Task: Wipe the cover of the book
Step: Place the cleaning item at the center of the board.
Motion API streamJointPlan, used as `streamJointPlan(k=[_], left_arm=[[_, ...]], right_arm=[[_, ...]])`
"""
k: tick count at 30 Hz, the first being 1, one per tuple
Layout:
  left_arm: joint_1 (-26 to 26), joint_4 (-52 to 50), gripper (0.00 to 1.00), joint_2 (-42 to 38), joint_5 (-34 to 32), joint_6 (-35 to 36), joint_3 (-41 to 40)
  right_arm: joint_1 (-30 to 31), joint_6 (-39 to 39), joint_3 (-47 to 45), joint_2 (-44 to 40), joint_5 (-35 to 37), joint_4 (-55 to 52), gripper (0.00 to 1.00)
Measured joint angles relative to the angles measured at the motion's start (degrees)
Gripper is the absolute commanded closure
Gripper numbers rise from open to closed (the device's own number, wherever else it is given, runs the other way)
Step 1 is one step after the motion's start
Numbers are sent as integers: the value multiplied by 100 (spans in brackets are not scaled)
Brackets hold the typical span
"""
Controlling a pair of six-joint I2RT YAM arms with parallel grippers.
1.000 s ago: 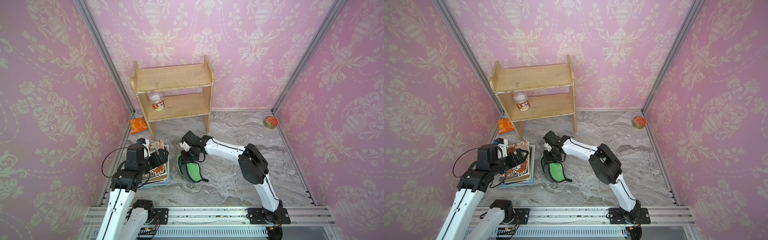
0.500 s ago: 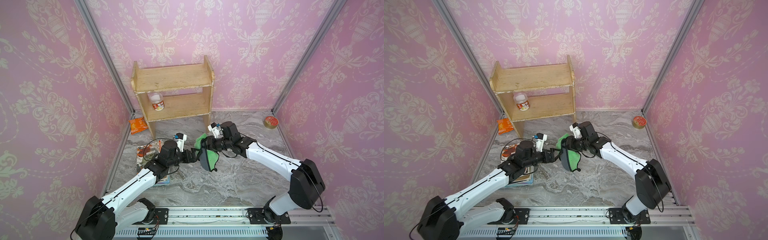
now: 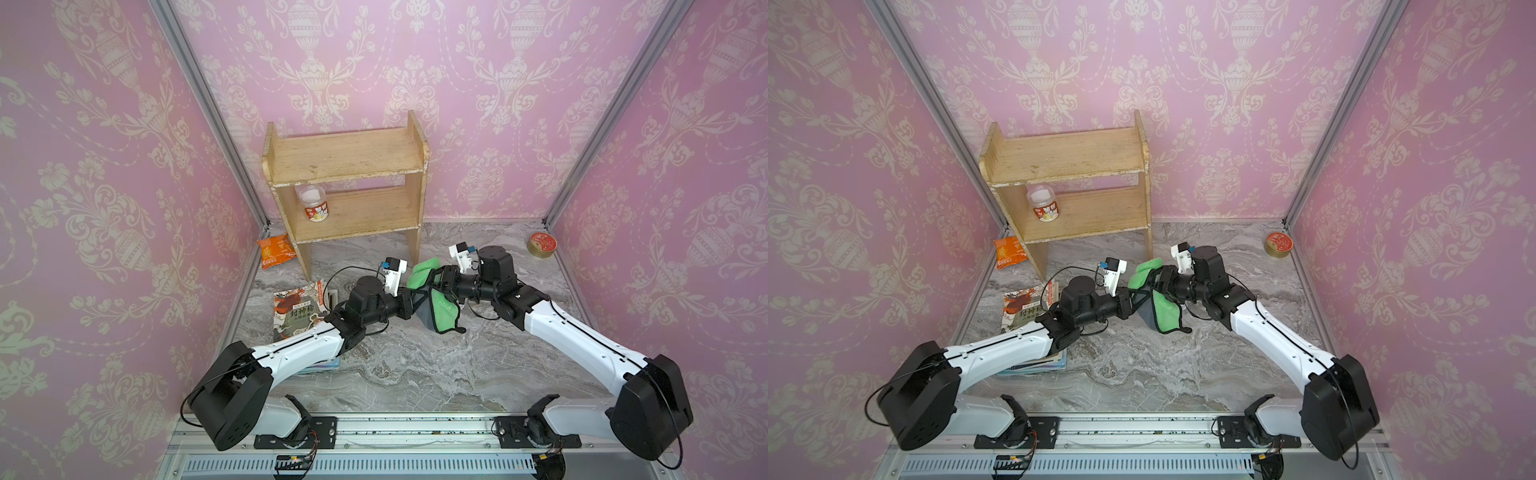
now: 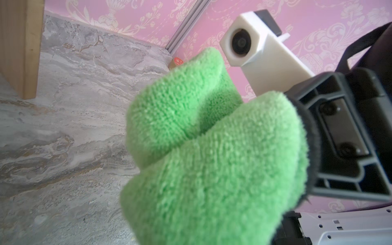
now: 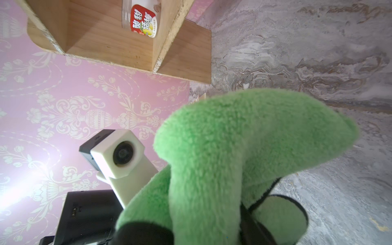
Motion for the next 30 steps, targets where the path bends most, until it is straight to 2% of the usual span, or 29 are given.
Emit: streamJointPlan(k=[4,9,13,16,17,18,19,20,24,30], left_arm=[[7,-118,100,44,-96,39,131],[48,-839,100,118,-474,278,420],[308,-1499,100,619,-745,361,990],[691,-1864,100,1250,-942,341,1414],[815,-1965,91,1427,-984,330,1508],[951,-2144,61,1639,-1016,323,1637],[1078,-2350,12,1858,-1014,323,1805],[1167,-2544,1,2026,-1001,321,1967],[1246,-3250,1,2240,-953,348,2448],[1078,-4249,1,1502,-1137,636,2505]], right_arm=[[-332,-146,2,-503,-9,-518,54],[-1010,-693,72,-986,208,-1648,51],[-1499,-1220,273,-1147,820,-2721,51],[-1665,-1572,350,-1169,1390,-3305,51],[-1683,-1655,350,-1172,1530,-3449,51],[-1692,-1735,350,-1172,1668,-3582,51],[-1692,-1808,348,-1172,1799,-3687,51],[-1692,-1867,348,-1172,1880,-3753,50],[-1692,-2157,348,-1172,2308,-3998,49],[-1757,-2492,286,-1167,3062,-4168,48]])
